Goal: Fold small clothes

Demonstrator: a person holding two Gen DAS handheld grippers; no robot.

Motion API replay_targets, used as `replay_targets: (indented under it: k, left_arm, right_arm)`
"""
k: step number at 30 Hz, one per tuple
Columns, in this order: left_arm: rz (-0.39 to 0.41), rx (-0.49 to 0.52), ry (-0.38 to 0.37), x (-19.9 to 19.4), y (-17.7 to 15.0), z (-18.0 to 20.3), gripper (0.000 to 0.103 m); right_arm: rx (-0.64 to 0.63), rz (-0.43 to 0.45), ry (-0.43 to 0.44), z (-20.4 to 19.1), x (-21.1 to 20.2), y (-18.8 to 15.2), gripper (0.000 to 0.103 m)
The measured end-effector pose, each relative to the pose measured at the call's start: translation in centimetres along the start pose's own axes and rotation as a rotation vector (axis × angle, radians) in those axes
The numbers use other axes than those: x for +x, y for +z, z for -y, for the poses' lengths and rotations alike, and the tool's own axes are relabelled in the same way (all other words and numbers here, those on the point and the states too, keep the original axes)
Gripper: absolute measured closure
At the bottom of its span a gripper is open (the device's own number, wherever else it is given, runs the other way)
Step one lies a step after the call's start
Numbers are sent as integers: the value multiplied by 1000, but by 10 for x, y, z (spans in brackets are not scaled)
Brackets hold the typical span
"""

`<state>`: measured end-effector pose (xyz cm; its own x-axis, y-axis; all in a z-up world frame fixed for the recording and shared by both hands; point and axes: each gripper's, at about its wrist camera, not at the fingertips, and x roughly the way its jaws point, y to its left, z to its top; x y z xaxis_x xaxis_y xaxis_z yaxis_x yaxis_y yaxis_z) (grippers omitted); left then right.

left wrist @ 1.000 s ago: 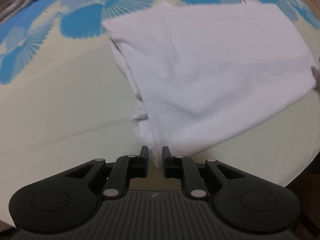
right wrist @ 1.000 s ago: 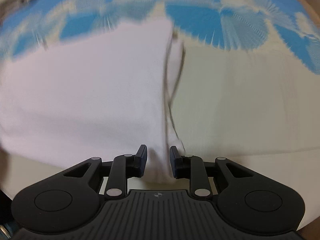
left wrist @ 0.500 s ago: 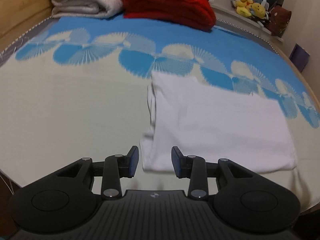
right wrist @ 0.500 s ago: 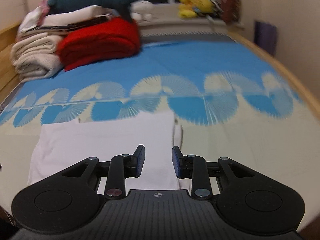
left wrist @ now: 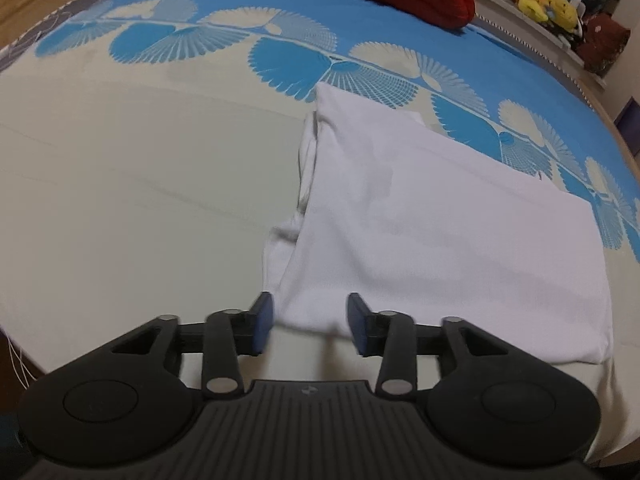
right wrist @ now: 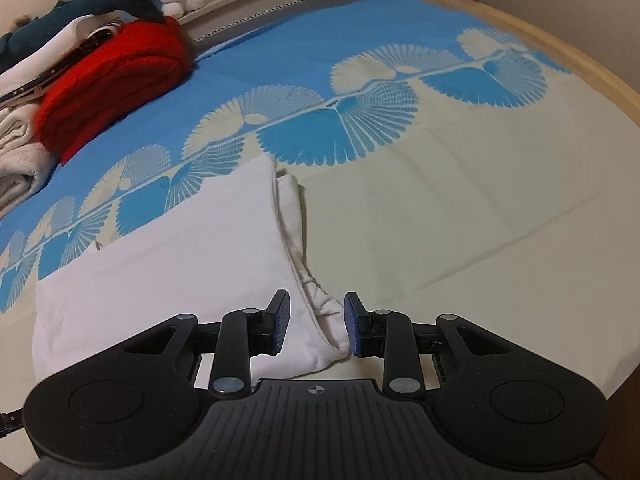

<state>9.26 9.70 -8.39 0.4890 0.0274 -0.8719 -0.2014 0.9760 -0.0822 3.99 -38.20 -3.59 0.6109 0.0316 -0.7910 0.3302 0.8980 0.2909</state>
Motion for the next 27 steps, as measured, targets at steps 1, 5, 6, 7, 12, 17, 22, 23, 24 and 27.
replay_targets:
  k: [1, 5, 6, 7, 12, 17, 22, 23, 24, 27]
  left_arm:
    - [16, 23, 29, 2, 11, 4, 35]
    - [60, 86, 124, 20, 46, 17, 13]
    - [38, 80, 102, 28, 52, 18, 13]
    - [13, 59, 73, 38, 56, 17, 13]
    - [-70, -4, 53, 83, 65, 9, 14]
    - [-123, -40, -33, 104, 63, -6, 40]
    - [-131, 5, -135, 96, 62, -14, 84]
    - [-131, -4, -155, 93, 63, -19, 84]
    - [-128, -3, -169, 90, 62, -22, 85]
    - [-106, 2, -185, 79, 61, -32, 85]
  right_arm:
    - [-6, -4, 4, -2, 1, 0, 72]
    - [-61, -5, -14, -12, 4, 0, 72]
    - [-71, -4, -26, -15, 5, -1, 72]
    - [-77, -6, -33, -17, 7, -1, 72]
    - [-118, -13, -52, -29, 18, 1, 72]
    - [-133, 27, -54, -37, 12, 9, 72]
    - [-138, 96, -82, -40, -1, 26, 72]
    - [-146, 107, -91, -40, -5, 30, 72]
    - [-156, 120, -99, -41, -8, 34, 72]
    - [-198, 177, -119, -43, -22, 42, 72]
